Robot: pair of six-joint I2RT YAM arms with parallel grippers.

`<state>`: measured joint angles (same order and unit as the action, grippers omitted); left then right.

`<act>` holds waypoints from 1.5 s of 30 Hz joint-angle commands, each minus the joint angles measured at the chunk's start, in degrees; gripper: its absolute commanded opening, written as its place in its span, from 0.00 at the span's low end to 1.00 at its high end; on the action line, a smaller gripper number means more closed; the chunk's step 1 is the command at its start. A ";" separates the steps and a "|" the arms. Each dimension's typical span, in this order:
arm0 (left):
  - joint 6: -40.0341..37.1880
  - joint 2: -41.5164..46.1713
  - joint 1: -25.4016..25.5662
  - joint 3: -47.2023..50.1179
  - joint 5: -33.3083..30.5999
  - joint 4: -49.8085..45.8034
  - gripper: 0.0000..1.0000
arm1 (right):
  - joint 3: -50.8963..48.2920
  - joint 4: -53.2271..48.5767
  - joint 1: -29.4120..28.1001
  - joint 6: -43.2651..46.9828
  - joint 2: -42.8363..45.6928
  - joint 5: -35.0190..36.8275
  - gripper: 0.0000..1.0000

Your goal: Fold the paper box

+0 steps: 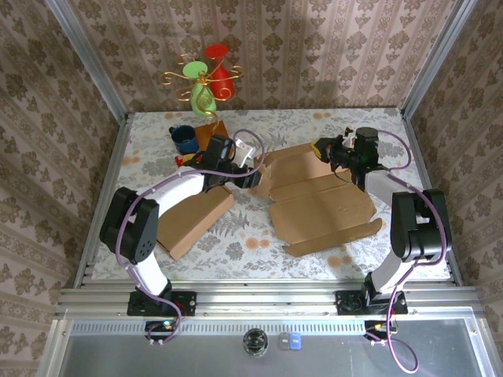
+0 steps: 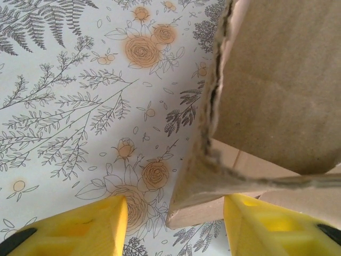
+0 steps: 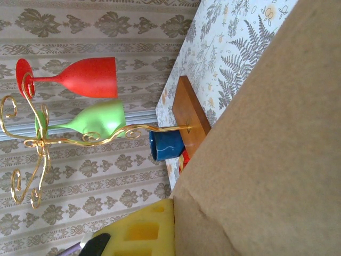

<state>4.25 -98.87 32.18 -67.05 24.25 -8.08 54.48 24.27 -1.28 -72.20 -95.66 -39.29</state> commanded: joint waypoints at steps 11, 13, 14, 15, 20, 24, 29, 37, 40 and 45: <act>-1.83 -0.55 3.43 -2.98 -0.25 -0.64 0.46 | 1.85 0.74 -0.30 -1.56 -0.94 -0.18 0.00; -2.16 -0.34 4.09 -2.69 -0.59 -0.71 0.46 | 2.36 0.95 -0.32 -1.75 -1.35 -0.39 0.00; -2.31 -0.16 4.27 -2.62 -0.68 -0.87 0.46 | 2.61 0.82 -0.31 -1.80 -1.46 -0.44 0.00; -2.55 -0.03 4.46 -2.50 -0.70 -0.89 0.45 | 3.02 0.57 -0.27 -1.80 -1.68 -0.52 0.00; -2.33 0.35 5.23 -2.54 -0.17 -0.80 0.40 | 4.49 -0.18 -0.31 -1.64 -2.12 -0.80 0.00; -1.60 -0.68 5.65 -3.07 -1.40 -1.06 0.40 | 4.43 0.07 -0.42 -1.80 -2.15 -0.82 0.00; -0.64 -1.66 6.00 -3.78 -4.67 -1.35 0.41 | 3.12 -0.01 -0.81 -1.62 -1.48 -0.37 0.00; 0.54 -3.28 6.61 -4.85 -8.97 -1.23 0.42 | -0.58 0.80 -3.00 -1.35 1.12 3.95 0.00; 1.50 -3.59 7.03 -4.48 -11.60 -0.85 0.42 | -3.54 4.07 -4.13 -2.93 2.97 8.03 0.00; 3.44 -3.87 7.65 -3.28 -13.63 1.19 0.41 | -7.63 8.47 -5.48 -5.71 5.63 13.67 0.00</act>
<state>5.65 -102.35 39.38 -70.17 13.28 -8.78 48.84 29.50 -5.96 -74.89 -91.96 -30.13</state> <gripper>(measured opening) 0.415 0.067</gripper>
